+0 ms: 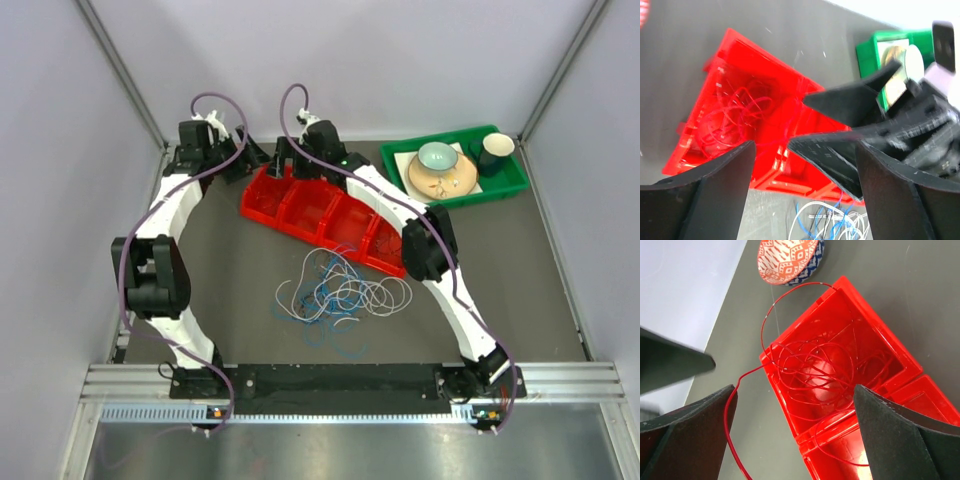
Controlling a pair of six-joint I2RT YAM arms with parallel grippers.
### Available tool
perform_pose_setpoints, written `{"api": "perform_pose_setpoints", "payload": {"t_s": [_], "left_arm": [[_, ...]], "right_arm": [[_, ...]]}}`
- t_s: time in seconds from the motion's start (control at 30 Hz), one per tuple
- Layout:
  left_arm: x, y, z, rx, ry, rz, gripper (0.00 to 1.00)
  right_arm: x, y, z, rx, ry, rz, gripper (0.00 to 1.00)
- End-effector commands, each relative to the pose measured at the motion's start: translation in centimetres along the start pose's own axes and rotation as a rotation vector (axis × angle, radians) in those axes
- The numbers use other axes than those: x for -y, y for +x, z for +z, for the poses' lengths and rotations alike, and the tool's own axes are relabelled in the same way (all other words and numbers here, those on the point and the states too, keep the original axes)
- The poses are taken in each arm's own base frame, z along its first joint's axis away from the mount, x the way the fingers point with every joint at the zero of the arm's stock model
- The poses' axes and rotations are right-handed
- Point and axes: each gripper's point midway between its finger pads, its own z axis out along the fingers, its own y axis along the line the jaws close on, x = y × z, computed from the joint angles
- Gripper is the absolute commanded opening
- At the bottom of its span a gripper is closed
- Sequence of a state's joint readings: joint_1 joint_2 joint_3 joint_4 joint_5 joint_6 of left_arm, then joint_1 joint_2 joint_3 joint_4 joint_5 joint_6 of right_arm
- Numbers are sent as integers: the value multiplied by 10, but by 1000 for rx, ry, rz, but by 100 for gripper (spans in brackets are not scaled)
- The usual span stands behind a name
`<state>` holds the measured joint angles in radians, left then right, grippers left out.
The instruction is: Untangle the cables
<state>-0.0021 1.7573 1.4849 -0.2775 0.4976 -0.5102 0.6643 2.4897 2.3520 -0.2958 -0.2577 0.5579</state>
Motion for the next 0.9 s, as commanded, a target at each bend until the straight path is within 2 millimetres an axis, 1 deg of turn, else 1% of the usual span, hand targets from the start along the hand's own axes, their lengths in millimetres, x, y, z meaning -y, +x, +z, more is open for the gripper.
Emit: {"api": "perform_pose_setpoints", "payload": {"t_s": [0.0, 0.07, 0.13, 0.23, 0.3, 0.33, 0.37, 0.43, 0.53, 0.67, 0.77, 0.87], "left_arm": [[0, -41, -6, 144, 19, -13, 85], [-1, -38, 0, 130, 32, -18, 86], [-7, -34, 7, 106, 24, -25, 85], [-14, -26, 13, 74, 32, -14, 84], [-21, -23, 12, 67, 27, -7, 83], [-30, -20, 9, 69, 23, -11, 83], [-32, -18, 7, 71, 34, -2, 83], [-42, -9, 3, 61, 8, 54, 83], [-50, 1, 2, 68, 0, 93, 85], [-55, 6, 10, 59, 4, 33, 83], [-53, 5, 18, 55, 32, 7, 80], [-55, 6, 22, 47, 36, -13, 78]], "right_arm": [[-21, -17, -10, 38, -46, -53, 98], [-21, -17, -12, 37, -43, -55, 98], [-21, -15, -11, 33, -44, -55, 98], [-21, -15, -11, 29, -49, -52, 98], [-20, -14, -11, 27, -50, -46, 98], [-20, -15, -11, 27, -50, -43, 98], [-19, -15, -11, 27, -50, -39, 98], [-21, -17, -12, 29, -55, -37, 98], [-21, -20, -13, 37, -58, -36, 98], [-20, -24, -13, 43, -59, -35, 98], [-20, -24, -14, 43, -61, -34, 98], [-21, -24, -15, 40, -65, -33, 98]]}}
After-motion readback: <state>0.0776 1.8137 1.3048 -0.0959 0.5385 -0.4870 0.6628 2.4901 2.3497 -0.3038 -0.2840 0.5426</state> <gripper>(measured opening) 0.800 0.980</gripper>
